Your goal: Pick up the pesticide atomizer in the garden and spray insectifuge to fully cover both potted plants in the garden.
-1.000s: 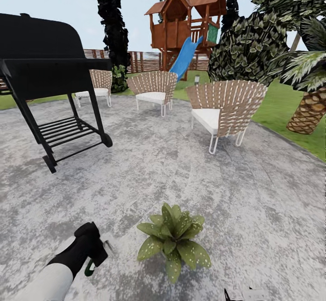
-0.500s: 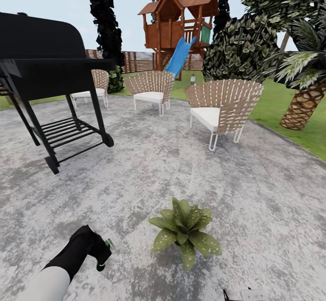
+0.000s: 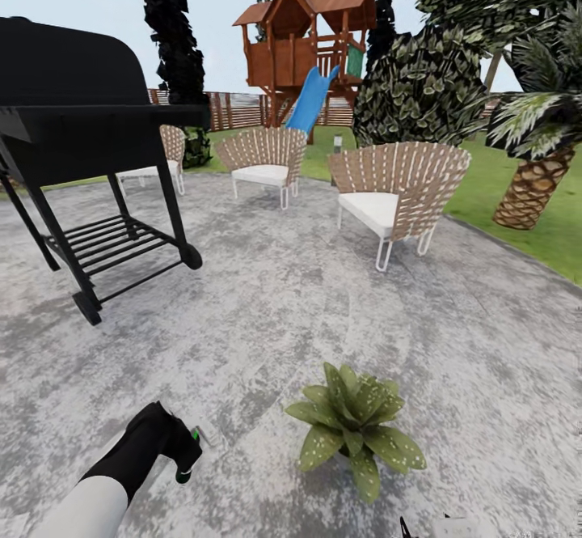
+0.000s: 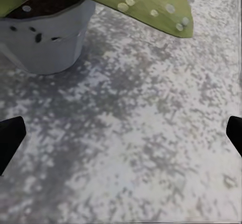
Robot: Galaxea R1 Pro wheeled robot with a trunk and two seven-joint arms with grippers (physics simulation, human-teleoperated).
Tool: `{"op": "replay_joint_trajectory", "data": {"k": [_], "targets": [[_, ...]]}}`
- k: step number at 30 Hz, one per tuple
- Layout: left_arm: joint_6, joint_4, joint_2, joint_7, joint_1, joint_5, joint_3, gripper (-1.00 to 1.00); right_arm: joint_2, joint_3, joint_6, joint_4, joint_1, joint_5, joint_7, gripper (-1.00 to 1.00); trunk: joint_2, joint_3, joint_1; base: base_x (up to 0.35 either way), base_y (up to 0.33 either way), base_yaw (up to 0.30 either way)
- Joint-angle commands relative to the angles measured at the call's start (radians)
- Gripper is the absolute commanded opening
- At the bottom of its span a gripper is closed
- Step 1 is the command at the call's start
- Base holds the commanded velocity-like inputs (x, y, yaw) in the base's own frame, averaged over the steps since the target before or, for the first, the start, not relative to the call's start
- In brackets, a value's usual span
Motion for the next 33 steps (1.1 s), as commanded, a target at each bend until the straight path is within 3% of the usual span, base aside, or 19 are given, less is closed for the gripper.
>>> {"op": "replay_joint_trajectory", "data": {"k": [1, 19, 23, 26, 27, 33], "targets": [[0.004, -0.002, -0.001, -0.007, 0.000, -0.005, 0.003, -1.00, 0.000, -0.006, -0.004, 0.001, -0.001, 0.010, -0.003, 1.00, 0.000, -0.001, 0.000, 0.031, 0.051, -0.293], [-0.001, 0.001, -0.002, -0.007, 0.000, -0.005, 0.004, -1.00, 0.000, -0.005, -0.003, 0.003, -0.001, 0.012, -0.003, 1.00, 0.000, 0.007, 0.000, 0.001, 0.002, -0.297], [-0.006, 0.011, 0.012, -0.010, 0.001, -0.004, 0.005, -1.00, 0.000, -0.005, -0.002, 0.003, -0.001, 0.012, -0.003, 1.00, 0.000, 0.008, 0.000, 0.000, 0.000, -0.298], [-0.007, 0.009, 0.033, -0.021, -0.007, -0.047, -0.014, -1.00, 0.000, -0.005, -0.002, 0.003, -0.001, 0.012, -0.003, 1.00, 0.000, 0.009, 0.000, 0.000, 0.000, -0.298], [-0.004, 0.004, 0.034, -0.050, -0.010, -0.091, -0.020, -1.00, 0.000, -0.005, -0.002, 0.003, -0.001, 0.011, -0.003, 1.00, 0.000, 0.010, 0.000, 0.000, 0.000, -0.298], [0.007, -0.028, 0.030, -0.179, -0.020, -0.232, -0.022, -1.00, 0.000, -0.005, -0.002, 0.003, -0.001, 0.011, -0.003, 1.00, 0.000, 0.012, 0.000, 0.000, 0.000, -0.298]]}}
